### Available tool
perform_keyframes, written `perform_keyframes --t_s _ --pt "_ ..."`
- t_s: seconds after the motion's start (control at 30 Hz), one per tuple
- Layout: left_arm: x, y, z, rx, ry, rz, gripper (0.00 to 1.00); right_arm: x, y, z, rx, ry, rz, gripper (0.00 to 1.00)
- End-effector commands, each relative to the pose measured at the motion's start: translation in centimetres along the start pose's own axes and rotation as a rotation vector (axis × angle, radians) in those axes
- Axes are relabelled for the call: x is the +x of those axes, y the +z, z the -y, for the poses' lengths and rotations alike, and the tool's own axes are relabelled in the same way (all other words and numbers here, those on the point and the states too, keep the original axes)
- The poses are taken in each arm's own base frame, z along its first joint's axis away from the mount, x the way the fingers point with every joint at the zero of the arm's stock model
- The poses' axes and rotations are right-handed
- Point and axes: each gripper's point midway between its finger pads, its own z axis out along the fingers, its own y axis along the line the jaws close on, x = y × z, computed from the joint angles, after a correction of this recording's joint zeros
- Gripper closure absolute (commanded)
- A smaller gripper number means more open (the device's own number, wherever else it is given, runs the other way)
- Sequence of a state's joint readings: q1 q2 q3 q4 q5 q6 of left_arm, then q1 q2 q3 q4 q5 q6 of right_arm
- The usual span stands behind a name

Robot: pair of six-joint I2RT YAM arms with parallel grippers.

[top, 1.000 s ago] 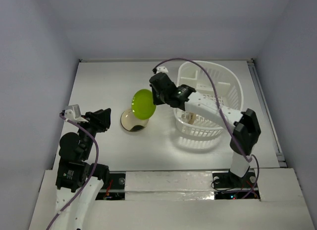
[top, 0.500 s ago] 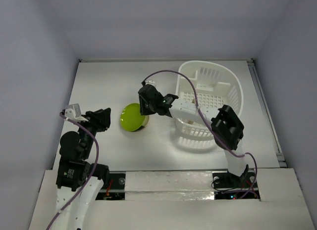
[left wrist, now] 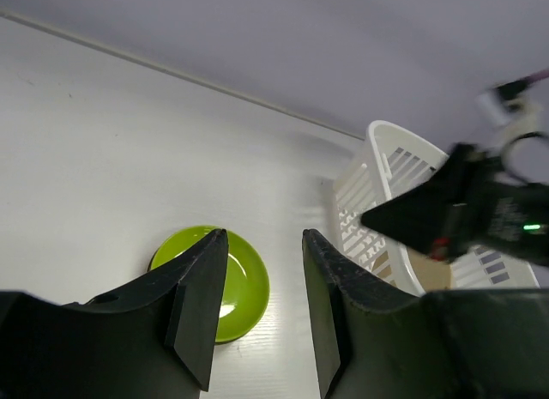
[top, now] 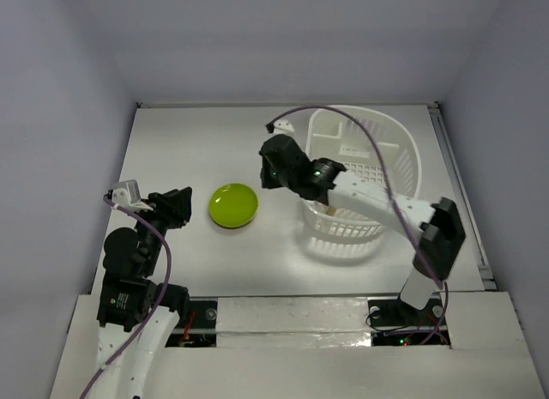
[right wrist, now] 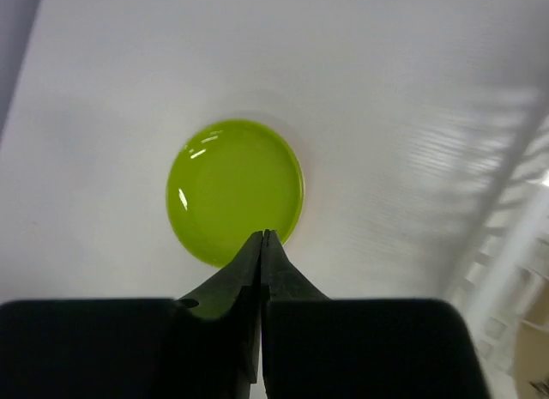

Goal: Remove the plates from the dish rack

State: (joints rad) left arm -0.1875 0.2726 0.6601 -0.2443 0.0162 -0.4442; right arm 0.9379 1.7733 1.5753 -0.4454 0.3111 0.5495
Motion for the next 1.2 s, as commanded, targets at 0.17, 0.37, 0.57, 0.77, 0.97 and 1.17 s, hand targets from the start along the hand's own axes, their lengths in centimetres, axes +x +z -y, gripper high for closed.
perform_keyframes --t_s 0.17,0.37,0.57,0.77,0.97,1.17 --pt "-1.0 0.3 0.5 0.018 -0.001 0.035 0.64 -5.4 -10.7 14.9 0.479 0.024 0.206 0.97" --pt "-1.0 0.2 0.6 0.025 0.000 0.038 0.64 -1.3 -11.8 20.8 0.655 -0.010 0.072 0.36" --pt "-1.0 0.2 0.6 0.026 -0.001 0.039 0.64 1.3 -9.2 21.6 0.645 -0.058 -0.036 0.39" --pt "-1.0 0.1 0.6 0.025 -0.001 0.040 0.64 2.2 -8.0 22.3 0.693 -0.107 -0.090 0.64" --pt "-1.1 0.1 0.7 0.029 -0.001 0.041 0.64 1.3 -8.6 22.5 0.719 -0.154 -0.097 0.91" --pt "-1.1 0.1 0.7 0.029 -0.001 0.043 0.64 -0.2 -10.0 23.1 0.776 -0.218 -0.099 1.00"
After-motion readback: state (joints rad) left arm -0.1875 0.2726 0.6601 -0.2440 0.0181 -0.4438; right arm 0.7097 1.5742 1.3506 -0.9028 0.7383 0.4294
